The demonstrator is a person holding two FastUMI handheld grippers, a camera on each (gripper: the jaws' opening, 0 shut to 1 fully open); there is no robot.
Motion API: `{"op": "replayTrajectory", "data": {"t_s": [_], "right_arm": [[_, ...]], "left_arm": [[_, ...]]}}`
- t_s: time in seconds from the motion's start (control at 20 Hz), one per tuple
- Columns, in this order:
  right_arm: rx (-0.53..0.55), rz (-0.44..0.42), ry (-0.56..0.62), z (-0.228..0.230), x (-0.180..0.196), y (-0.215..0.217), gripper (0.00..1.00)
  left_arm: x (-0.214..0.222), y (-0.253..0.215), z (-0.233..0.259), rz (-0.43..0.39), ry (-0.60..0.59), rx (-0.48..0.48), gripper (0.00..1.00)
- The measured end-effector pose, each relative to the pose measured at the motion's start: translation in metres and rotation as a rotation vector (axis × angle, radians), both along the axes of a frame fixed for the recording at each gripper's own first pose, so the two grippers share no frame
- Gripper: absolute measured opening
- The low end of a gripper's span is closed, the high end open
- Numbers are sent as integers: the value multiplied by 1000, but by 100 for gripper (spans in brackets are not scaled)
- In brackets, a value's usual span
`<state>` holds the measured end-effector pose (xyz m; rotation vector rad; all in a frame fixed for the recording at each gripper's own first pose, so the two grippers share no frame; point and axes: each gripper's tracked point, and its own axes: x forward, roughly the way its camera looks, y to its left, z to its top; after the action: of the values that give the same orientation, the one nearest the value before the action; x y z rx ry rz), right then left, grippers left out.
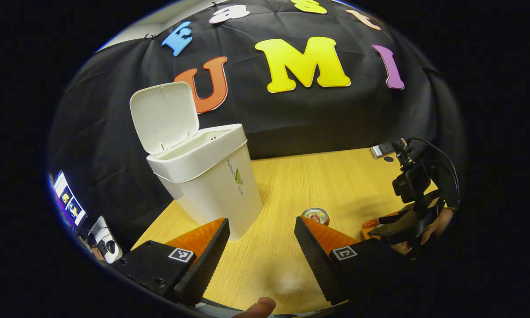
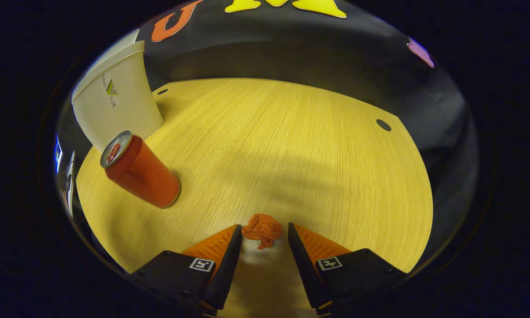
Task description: Press the lid of the desktop garbage bin to open it, pick up the crumpled paper on the desktop and throw it into the bin, then pick up the pop can on the desktop and drop it into the bin, and finally close the garbage bin lid.
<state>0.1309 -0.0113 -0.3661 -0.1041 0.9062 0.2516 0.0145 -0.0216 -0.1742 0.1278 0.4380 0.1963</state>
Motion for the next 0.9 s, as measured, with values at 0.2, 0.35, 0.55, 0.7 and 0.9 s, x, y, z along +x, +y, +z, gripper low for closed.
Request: {"op": "replayTrajectory", "data": {"t_s": [0.2,0.35,0.55,0.7,0.9], "right_arm": [[9,-1,13,-1,7,5,52],[17,-2,50,-3,9,8,52],[-6,-9,68,-6,12,10,30],[-6,7,77,-6,14,16,33],[13,-44,93,-3,12,16,17]], "left_arm": [[2,0,-9,-13,20,-10,98],[1,1,-14,-26,34,-12,98],[-3,10,-18,-23,44,-15,98],[-8,17,-22,-17,55,-20,98],[-8,23,-17,-35,46,-11,98]]}}
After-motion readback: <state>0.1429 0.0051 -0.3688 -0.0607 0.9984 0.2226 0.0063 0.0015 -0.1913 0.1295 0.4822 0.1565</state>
